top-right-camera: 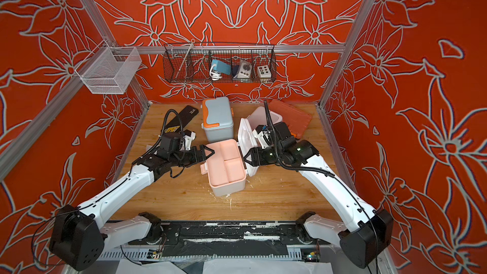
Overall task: Open first aid kits and take out gauze
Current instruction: Adjust the first aid kit at the center of the board.
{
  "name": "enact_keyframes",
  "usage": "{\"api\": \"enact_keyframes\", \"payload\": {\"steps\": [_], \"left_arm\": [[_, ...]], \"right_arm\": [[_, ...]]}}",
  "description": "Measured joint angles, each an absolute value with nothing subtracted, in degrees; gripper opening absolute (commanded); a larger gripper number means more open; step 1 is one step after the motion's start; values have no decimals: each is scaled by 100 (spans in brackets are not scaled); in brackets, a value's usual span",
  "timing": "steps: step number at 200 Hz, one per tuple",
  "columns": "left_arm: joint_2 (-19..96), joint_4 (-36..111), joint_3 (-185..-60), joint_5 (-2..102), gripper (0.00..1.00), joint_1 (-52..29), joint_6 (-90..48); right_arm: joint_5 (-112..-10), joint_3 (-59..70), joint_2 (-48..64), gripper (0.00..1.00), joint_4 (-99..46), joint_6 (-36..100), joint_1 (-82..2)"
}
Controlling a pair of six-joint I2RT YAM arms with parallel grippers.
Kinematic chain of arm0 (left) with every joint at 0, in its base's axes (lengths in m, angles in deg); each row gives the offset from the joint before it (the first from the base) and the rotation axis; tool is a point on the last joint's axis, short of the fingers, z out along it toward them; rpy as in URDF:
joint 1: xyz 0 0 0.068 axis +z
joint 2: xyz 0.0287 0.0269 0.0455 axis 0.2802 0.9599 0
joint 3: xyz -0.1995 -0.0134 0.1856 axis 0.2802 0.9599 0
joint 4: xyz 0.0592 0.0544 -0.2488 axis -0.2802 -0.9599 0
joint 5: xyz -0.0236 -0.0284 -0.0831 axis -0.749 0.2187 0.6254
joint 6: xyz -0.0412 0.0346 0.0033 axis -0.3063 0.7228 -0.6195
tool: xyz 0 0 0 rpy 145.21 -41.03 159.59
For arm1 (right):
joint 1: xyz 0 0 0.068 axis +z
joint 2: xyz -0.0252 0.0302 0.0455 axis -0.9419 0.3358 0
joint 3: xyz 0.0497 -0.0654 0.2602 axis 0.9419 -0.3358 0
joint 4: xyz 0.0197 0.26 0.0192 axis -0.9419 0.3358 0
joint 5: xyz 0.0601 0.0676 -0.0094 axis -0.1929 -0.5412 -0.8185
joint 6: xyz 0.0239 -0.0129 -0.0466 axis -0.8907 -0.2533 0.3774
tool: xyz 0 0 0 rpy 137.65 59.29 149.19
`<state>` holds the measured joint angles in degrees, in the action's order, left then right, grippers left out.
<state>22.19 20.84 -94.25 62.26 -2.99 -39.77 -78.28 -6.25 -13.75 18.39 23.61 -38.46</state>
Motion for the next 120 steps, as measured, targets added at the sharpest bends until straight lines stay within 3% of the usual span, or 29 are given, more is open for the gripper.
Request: {"api": "enact_keyframes", "payload": {"steps": [76, 120], "left_arm": [[2503, 1719, -10048, 5575, 97, -323, -3612], [2497, 1199, -10489, 4987, 98, -382, -3408]], "right_arm": [[-7893, -1241, -1869, 66, 1310, 1577, -3623], [-7736, -1296, -1968, 72, 1428, 1491, -3562]]}}
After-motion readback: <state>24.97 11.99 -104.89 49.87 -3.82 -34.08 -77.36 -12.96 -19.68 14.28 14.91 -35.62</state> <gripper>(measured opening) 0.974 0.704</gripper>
